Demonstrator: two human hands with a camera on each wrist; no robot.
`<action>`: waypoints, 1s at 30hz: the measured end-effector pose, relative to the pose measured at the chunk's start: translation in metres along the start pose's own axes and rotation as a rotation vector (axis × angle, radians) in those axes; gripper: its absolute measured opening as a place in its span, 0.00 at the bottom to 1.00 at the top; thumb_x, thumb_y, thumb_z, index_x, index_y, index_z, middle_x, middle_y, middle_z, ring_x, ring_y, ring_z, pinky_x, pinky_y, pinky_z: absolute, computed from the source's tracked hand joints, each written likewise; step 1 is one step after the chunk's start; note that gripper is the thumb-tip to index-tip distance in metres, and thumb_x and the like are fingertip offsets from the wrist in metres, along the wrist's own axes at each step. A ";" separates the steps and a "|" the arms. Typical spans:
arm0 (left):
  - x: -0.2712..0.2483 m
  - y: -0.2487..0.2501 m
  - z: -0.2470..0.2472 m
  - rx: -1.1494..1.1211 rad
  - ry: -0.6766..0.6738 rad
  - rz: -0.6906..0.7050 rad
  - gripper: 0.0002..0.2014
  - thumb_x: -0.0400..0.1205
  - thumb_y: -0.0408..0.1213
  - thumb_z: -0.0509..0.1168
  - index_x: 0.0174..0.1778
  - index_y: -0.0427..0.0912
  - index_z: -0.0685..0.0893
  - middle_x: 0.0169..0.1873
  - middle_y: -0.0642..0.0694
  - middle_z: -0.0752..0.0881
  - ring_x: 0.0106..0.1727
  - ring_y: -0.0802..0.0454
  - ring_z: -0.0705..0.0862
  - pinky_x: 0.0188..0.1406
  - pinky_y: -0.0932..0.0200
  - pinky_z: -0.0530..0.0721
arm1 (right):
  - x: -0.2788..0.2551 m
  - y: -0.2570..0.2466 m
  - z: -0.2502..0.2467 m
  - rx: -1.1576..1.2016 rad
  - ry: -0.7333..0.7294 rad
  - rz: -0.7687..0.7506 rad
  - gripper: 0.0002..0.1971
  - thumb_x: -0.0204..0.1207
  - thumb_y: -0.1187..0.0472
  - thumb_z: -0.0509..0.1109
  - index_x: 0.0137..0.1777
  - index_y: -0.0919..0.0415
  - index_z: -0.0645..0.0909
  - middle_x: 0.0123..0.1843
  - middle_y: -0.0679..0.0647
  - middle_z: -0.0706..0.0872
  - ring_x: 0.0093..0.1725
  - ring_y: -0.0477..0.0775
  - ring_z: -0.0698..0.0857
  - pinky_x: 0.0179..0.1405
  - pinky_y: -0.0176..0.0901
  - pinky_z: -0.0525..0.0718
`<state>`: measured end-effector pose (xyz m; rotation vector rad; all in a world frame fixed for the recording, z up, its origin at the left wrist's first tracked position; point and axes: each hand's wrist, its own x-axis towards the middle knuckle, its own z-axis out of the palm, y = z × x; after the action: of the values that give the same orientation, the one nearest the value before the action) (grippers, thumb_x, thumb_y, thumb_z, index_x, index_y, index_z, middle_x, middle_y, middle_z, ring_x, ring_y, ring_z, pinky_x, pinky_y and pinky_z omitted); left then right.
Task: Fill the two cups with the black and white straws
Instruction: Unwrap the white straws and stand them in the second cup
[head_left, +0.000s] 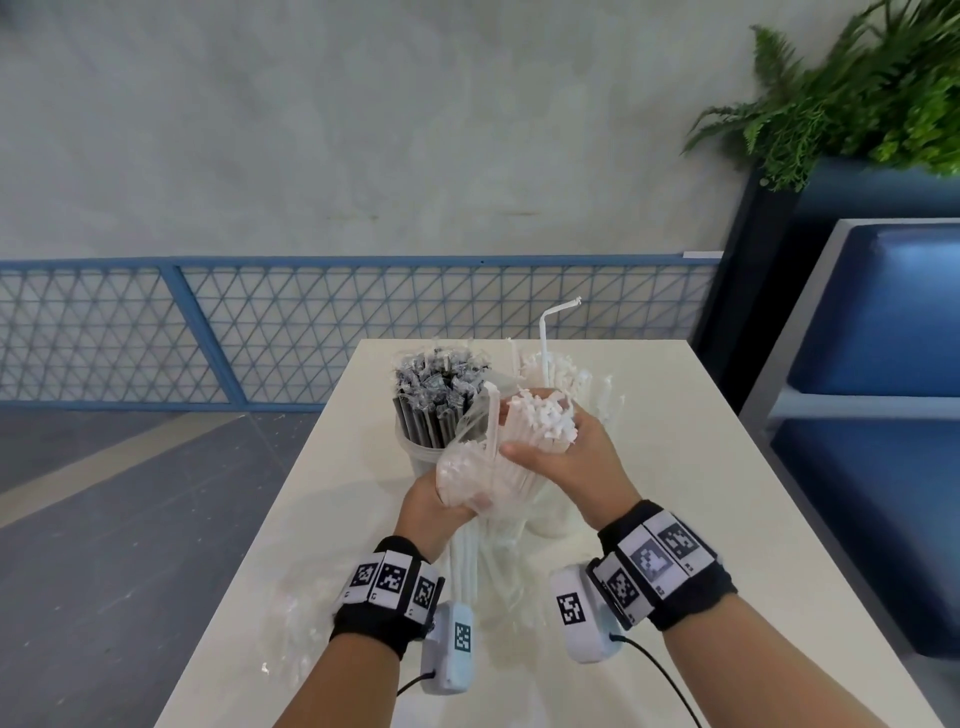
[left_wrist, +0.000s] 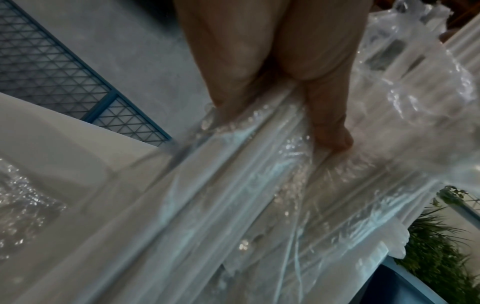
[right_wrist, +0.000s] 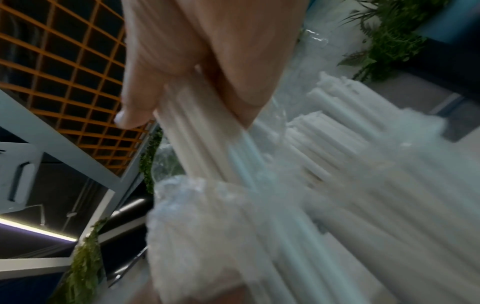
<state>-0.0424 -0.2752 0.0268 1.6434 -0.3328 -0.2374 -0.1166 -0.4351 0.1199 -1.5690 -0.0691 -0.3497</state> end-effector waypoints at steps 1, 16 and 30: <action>0.000 0.001 0.001 0.011 -0.009 0.000 0.20 0.67 0.25 0.76 0.54 0.42 0.83 0.46 0.47 0.89 0.51 0.49 0.87 0.49 0.62 0.85 | -0.003 0.004 -0.002 -0.024 -0.054 0.063 0.22 0.62 0.66 0.81 0.56 0.54 0.82 0.51 0.48 0.90 0.52 0.44 0.88 0.54 0.36 0.86; 0.003 0.001 0.001 0.044 -0.026 -0.007 0.21 0.68 0.27 0.77 0.56 0.38 0.83 0.45 0.51 0.88 0.51 0.53 0.87 0.49 0.65 0.84 | 0.019 -0.019 -0.001 0.194 0.403 0.040 0.06 0.68 0.68 0.76 0.45 0.68 0.87 0.44 0.59 0.90 0.45 0.51 0.89 0.43 0.37 0.86; 0.003 0.002 0.002 0.084 0.063 0.006 0.18 0.70 0.27 0.75 0.55 0.35 0.82 0.42 0.48 0.86 0.46 0.55 0.85 0.38 0.78 0.81 | 0.037 -0.007 -0.028 0.537 0.593 0.273 0.10 0.68 0.71 0.75 0.49 0.69 0.82 0.42 0.59 0.86 0.44 0.57 0.86 0.42 0.44 0.85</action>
<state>-0.0410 -0.2783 0.0287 1.7291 -0.3033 -0.1685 -0.0882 -0.4686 0.1366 -0.8847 0.4724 -0.5169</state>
